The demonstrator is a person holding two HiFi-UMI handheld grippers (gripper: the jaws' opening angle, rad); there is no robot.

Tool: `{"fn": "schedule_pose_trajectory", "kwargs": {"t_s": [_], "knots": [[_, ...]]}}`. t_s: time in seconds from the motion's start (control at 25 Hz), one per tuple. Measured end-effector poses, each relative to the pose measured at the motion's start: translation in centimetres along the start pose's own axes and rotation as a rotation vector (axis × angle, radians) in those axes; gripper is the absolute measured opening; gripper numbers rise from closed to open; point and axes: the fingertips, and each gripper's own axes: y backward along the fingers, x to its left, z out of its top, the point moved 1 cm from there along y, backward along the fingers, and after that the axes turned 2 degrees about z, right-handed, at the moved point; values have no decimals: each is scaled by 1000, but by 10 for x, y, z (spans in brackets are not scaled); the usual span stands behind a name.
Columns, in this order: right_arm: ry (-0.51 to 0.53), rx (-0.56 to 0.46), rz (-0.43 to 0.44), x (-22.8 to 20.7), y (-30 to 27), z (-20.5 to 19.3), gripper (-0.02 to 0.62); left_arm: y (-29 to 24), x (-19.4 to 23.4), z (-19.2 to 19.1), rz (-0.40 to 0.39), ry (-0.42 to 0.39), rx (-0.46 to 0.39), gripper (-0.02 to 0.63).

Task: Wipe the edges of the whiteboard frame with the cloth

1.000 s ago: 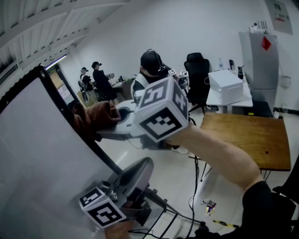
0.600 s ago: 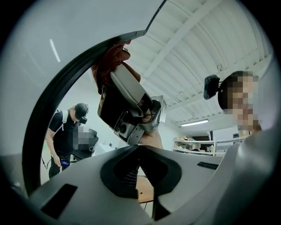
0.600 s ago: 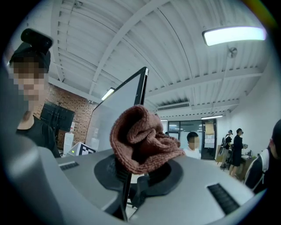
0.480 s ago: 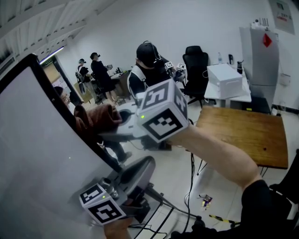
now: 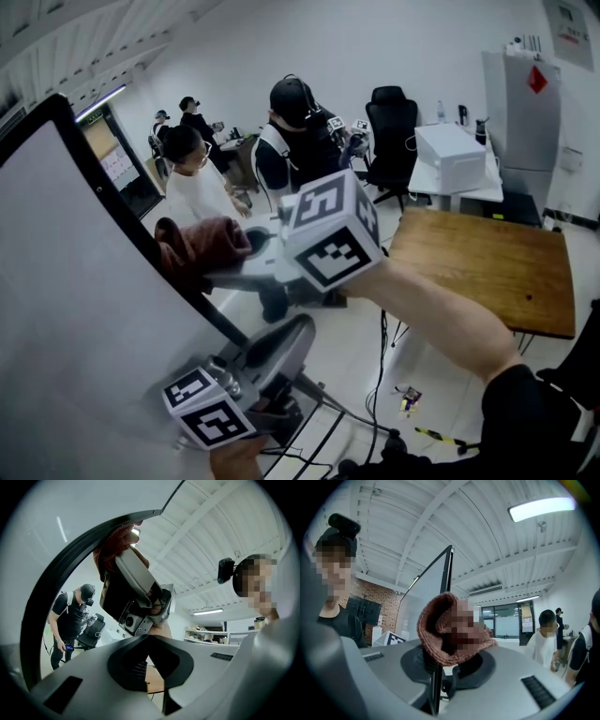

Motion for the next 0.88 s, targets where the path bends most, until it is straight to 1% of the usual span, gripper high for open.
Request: {"fn": "schedule_pose_trajectory", "kwargs": {"t_s": [0.16,0.36,0.6,0.76,0.8,0.88], "knots": [[-8,7,-3,0,1,-5,78,0,-1,-1,2,6,4,-5],[-23,10,-3,-1,0,-2,78,0,-4,5,9,18,19,-5],[-35,26,0,3,0,-33,78,3,6,-23,15,30,29,-5],[-57,31,4,-2,1,-33,78,4,11,-24,28,57,44,-5],[-60,33,6,0,1,-38,78,6,12,-29,31,62,44,-5],[-63,39,10,9,-2,-59,78,15,17,-51,33,66,38,-5]]}}
